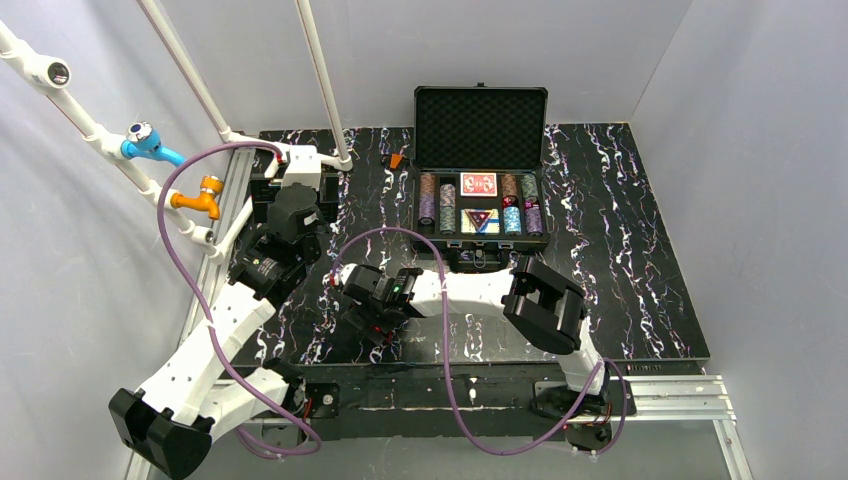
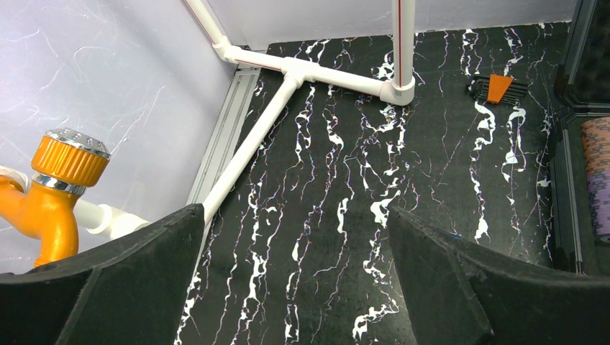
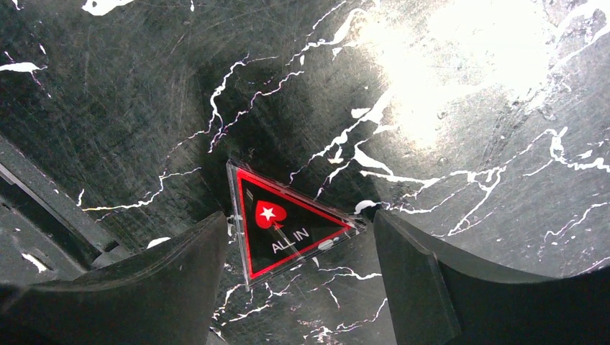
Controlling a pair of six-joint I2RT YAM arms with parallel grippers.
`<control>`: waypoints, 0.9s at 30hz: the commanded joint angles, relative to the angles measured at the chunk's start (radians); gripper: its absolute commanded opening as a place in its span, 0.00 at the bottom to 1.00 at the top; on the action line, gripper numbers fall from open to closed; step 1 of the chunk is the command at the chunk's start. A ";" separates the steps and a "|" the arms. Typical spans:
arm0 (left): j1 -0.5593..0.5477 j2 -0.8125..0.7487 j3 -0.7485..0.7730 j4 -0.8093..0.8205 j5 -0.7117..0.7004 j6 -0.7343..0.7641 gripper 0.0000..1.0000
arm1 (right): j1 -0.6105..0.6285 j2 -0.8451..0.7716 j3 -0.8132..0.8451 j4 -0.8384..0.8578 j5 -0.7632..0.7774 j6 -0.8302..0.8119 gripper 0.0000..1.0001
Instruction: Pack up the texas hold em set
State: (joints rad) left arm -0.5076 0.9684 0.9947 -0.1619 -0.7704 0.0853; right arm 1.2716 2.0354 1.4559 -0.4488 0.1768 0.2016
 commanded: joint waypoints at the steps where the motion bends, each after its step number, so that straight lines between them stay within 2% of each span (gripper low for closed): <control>1: 0.004 -0.025 0.016 0.007 -0.018 -0.007 0.98 | -0.002 0.032 -0.016 -0.117 0.003 0.000 0.79; 7: 0.004 -0.025 0.018 0.007 -0.018 -0.006 0.98 | -0.002 0.038 -0.015 -0.113 0.000 -0.004 0.75; 20: 0.004 -0.020 0.019 0.006 -0.015 -0.006 0.98 | -0.002 0.031 -0.005 -0.123 0.002 -0.013 0.58; 27: 0.004 -0.021 0.019 0.006 -0.015 -0.006 0.98 | -0.002 0.001 -0.023 -0.120 -0.012 -0.016 0.55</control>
State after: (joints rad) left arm -0.5076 0.9684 0.9947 -0.1616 -0.7700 0.0853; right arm 1.2716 2.0354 1.4612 -0.4660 0.1726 0.2028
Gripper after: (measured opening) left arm 0.983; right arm 0.693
